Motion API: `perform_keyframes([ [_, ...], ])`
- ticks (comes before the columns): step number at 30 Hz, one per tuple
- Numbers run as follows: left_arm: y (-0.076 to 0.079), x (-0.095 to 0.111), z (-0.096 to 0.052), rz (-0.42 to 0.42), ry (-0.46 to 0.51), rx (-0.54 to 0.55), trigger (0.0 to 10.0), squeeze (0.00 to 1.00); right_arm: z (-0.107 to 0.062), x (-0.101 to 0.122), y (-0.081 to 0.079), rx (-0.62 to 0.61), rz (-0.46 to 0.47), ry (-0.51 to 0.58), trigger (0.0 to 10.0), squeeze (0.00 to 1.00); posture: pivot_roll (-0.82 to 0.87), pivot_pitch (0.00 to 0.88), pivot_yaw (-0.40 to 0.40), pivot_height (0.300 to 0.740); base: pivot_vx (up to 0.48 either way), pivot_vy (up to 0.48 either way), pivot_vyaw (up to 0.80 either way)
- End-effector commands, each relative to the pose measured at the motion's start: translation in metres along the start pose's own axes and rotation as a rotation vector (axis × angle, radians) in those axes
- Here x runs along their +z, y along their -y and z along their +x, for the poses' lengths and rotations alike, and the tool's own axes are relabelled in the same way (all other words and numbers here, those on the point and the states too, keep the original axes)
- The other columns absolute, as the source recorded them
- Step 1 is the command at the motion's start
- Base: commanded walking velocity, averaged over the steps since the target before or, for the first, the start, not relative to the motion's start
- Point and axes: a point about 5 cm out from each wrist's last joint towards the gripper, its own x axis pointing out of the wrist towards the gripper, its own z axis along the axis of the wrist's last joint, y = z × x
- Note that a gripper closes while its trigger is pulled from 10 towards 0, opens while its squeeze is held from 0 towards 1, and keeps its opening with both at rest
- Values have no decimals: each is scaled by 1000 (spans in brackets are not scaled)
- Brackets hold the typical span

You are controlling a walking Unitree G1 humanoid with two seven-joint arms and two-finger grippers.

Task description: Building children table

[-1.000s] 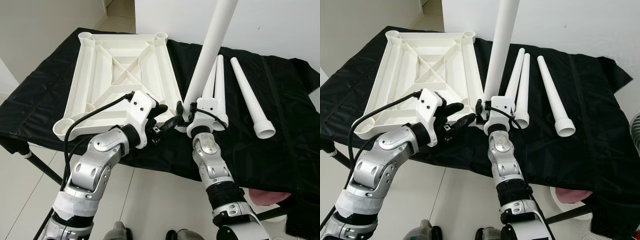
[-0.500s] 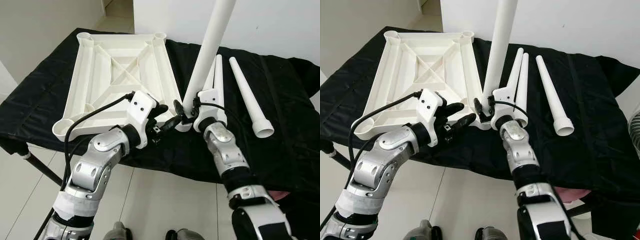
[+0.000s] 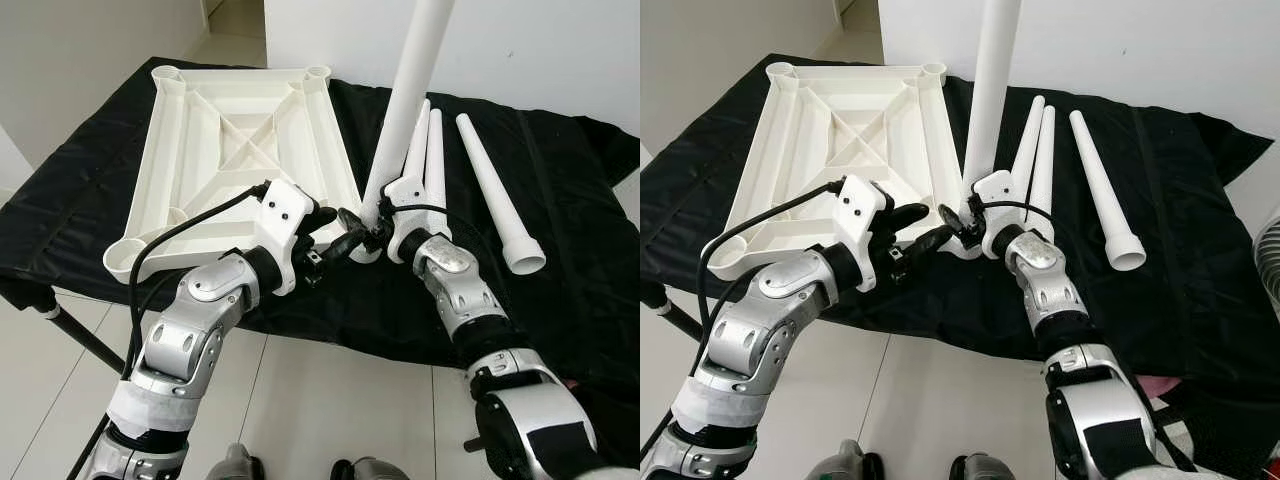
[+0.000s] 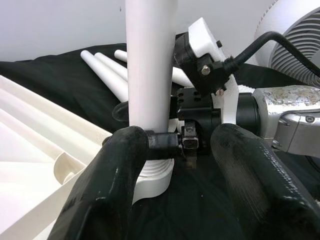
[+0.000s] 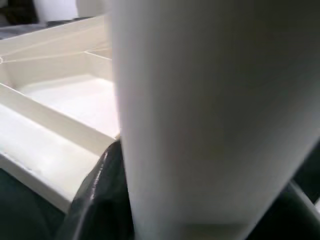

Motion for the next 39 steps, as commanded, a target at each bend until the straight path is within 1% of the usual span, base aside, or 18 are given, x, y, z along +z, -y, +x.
perform_keyframes([
  [1, -1, -1, 2, 1, 0, 28, 10000, 0, 0, -5, -1, 18, -8, -29, 0, 0, -54, 55, -1, 740, 0, 0, 0],
  [5, -1, -1, 2, -1, -1, 28, 10000, 0, -1, -9, 0, 13, 16, -36, 0, 0, -54, 55, -1, 740, 0, 0, 0],
  [7, -1, -1, 2, -2, -1, 27, 10000, 0, -2, -11, -2, 5, 29, -37, 0, 0, -54, 55, -1, 740, 0, 0, 0],
  [8, -1, -1, 2, -2, -1, 27, 10000, 0, -2, -12, -3, 1, 32, -39, 9569, 0, -54, 55, -1, 740, 0, 0, 0],
  [9, -1, -1, 2, -2, -1, 27, 10000, 0, -2, -12, -3, 1, 32, -39, 9569, 0, -54, 55, -1, 740, 0, 0, 0],
  [10, -1, -1, 2, -3, -1, 27, 10000, 0, -2, -12, -5, -13, 48, -33, 10000, 0, -58, 57, 2, 740, 0, 0, 0],
  [15, 0, -1, 2, -5, -1, 24, 10000, 0, -3, -13, -8, -44, 79, -18, 10000, 0, -63, 62, 1, 740, 0, 0, 0],
  [16, 1, -2, 2, -8, -1, 21, 10000, 0, -4, -17, -8, -99, 129, -17, 10000, 0, -65, 64, 1, 740, 0, 0, 0],
  [17, 1, -2, 2, -9, 0, 20, 10000, 0, -5, -19, -8, -116, 142, -19, 10000, 0, -65, 64, 1, 740, 0, 0, 0],
  [26, 2, -2, 3, -11, -3, 14, 10000, 0, -8, -23, -6, -160, 172, -20, 10000, 0, -68, 68, 4, 740, 0, 0, 0],
  [30, 2, -2, 2, -11, -6, 11, 10000, 0, -8, -23, -8, -190, 190, -20, 10000, 0, -67, 75, 7, 740, 0, 0, 0],
  [31, 2, -2, 2, -12, -7, 12, 10000, 0, -8, -23, -11, -216, 199, -16, 10000, 0, -61, 77, 4, 740, 0, 0, 0],
  [33, 2, -2, 2, -12, -7, 12, 10000, 0, -8, -23, -11, -216, 199, -16, 10000, 0, -61, 77, 4, 740, 0, 0, 0],
  [36, 2, -2, 1, -13, -8, 16, 10000, 0, -8, -24, -18, -359, 233, -14, 10000, 0, -61, 77, 4, 740, 0, 0, 0],
  [37, 2, -2, 1, -13, -8, 16, 10000, 0, -8, -24, -18, -359, 233, -14, 10000, 0, -61, 77, 4, 740, 0, 0, 0],
  [38, 2, -2, 1, -12, -8, 17, 10000, 0, -8, -24, -20, -403, 250, -15, 10000, 0, -61, 77, 4, 740, 0, 0, 0],
  [39, 2, -2, 1, -12, -8, 17, 10000, 0, -8, -24, -20, -403, 250, -15, 10000, 0, -61, 77, 4, 740, 0, 0, 0],
])
